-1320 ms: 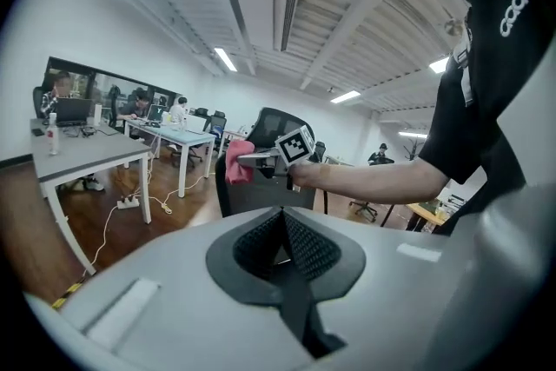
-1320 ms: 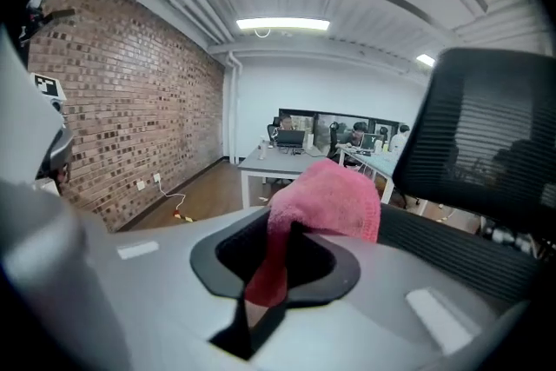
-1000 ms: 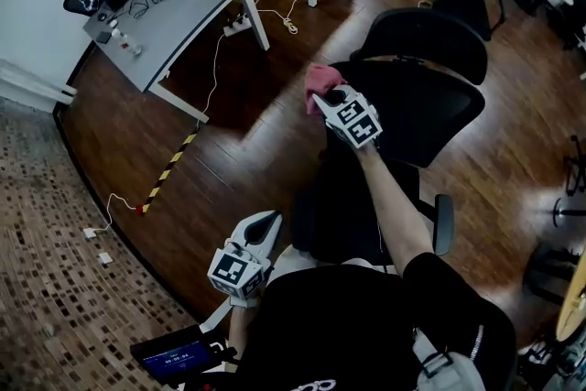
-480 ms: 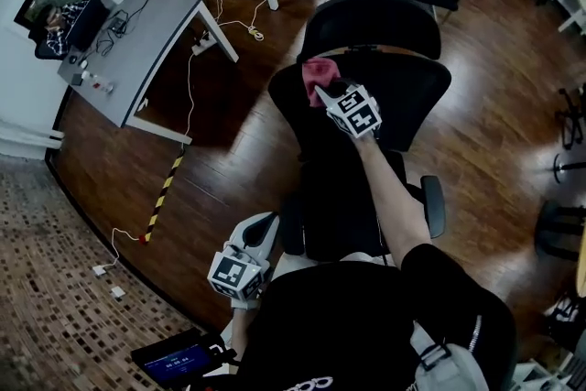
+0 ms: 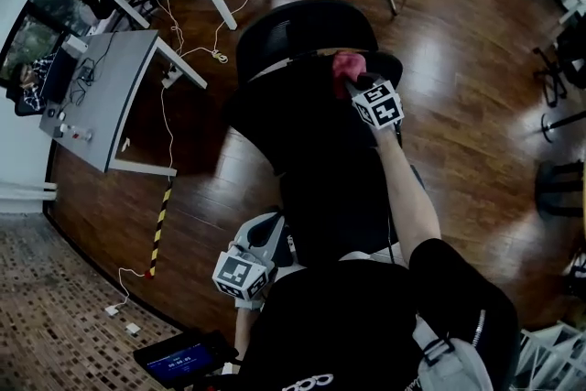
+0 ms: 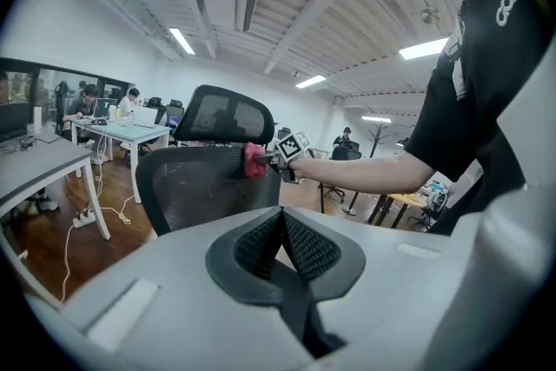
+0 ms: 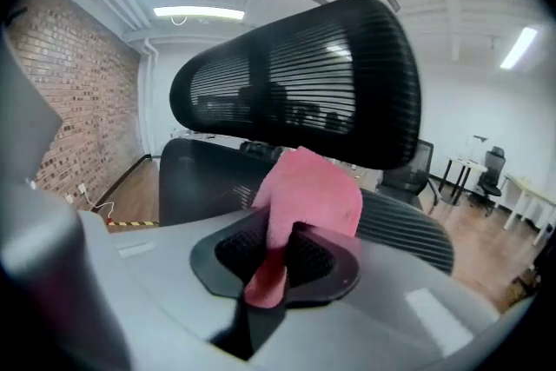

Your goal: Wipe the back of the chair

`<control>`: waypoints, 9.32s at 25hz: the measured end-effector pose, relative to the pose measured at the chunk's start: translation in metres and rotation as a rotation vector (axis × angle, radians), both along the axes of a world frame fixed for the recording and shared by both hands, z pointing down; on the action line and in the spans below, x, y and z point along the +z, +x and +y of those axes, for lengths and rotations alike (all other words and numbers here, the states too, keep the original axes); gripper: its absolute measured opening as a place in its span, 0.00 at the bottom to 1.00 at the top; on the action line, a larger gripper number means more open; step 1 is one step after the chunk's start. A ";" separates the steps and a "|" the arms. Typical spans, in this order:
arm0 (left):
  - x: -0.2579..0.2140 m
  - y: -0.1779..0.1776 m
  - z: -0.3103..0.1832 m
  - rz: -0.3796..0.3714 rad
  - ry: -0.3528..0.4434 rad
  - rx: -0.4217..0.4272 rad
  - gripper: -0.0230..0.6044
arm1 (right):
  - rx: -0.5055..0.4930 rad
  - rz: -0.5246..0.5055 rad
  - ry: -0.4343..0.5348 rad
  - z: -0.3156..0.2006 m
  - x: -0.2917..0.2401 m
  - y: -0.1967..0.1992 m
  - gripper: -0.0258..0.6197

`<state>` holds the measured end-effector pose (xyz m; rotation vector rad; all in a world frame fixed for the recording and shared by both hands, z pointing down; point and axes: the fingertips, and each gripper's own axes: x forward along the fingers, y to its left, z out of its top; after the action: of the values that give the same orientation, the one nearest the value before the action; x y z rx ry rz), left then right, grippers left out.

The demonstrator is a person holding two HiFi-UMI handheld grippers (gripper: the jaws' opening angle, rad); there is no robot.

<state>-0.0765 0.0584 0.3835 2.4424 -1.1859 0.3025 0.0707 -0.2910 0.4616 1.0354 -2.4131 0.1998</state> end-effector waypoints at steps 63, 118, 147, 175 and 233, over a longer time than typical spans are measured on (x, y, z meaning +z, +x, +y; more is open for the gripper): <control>0.013 -0.097 0.058 -0.009 -0.022 -0.216 0.02 | -0.346 0.132 -0.086 0.114 0.094 -0.229 0.11; 0.011 -0.036 0.058 -0.023 -0.016 -0.158 0.02 | -0.141 0.221 -0.175 0.081 0.157 -0.089 0.11; 0.017 -0.048 0.053 -0.040 -0.058 -0.143 0.02 | -0.266 0.207 -0.246 0.120 0.195 -0.140 0.11; 0.011 0.090 0.004 -0.045 -0.115 0.151 0.02 | 0.229 0.168 -0.352 0.069 0.224 0.142 0.11; 0.135 0.162 -0.026 0.026 -0.201 0.418 0.02 | 0.096 0.297 -0.373 0.126 0.278 0.135 0.11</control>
<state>0.0851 0.0329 0.5185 2.4840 -0.5910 0.4821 0.2057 -0.1648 0.7397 0.9338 -1.9667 0.4742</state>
